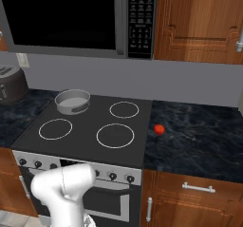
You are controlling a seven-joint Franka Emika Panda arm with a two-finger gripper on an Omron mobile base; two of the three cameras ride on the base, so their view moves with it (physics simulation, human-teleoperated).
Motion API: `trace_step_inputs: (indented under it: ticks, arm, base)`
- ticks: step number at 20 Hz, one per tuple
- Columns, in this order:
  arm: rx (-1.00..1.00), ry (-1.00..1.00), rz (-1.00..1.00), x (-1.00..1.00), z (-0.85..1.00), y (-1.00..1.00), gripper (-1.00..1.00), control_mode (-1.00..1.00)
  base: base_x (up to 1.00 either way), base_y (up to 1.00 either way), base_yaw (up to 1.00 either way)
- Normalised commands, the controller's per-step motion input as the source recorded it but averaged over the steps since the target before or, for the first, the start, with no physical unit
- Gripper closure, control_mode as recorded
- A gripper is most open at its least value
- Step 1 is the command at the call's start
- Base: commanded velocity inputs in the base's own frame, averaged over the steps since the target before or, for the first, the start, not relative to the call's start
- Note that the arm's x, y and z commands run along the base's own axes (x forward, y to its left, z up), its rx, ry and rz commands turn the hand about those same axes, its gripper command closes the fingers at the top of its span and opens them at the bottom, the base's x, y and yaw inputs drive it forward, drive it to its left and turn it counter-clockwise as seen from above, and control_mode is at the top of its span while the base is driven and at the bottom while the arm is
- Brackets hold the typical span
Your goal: Turn on the burner for the pot on the stove. Wait thirty seconds for the pot to heat up. Then add the tomato to the pot.
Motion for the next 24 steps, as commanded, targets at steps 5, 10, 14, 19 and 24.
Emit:
trace_step_inputs:
  ticks: [5, 10, 14, 19, 24]
  arm:
    - [-0.2, -0.17, 0.17, -0.14, -0.5, 0.0, -1.0, -1.0]
    - [0.0, 0.0, 0.1, 0.38, -0.2, -0.35, -1.0, -1.0]
    - [0.02, -0.2, 0.22, 0.66, -0.64, -0.27, -1.0, -1.0]
    - [0.0, -0.46, 0.12, 0.27, -0.96, -0.06, -1.0, -1.0]
    - [0.17, -0.34, 0.12, 0.04, -0.59, 0.0, -1.0, -1.0]
  base:
    - [0.0, 0.0, 0.0]
    - [0.0, 0.0, 0.0]
    - [0.0, 0.0, 0.0]
    - [0.0, 0.0, 0.0]
    - [0.0, 0.0, 0.0]
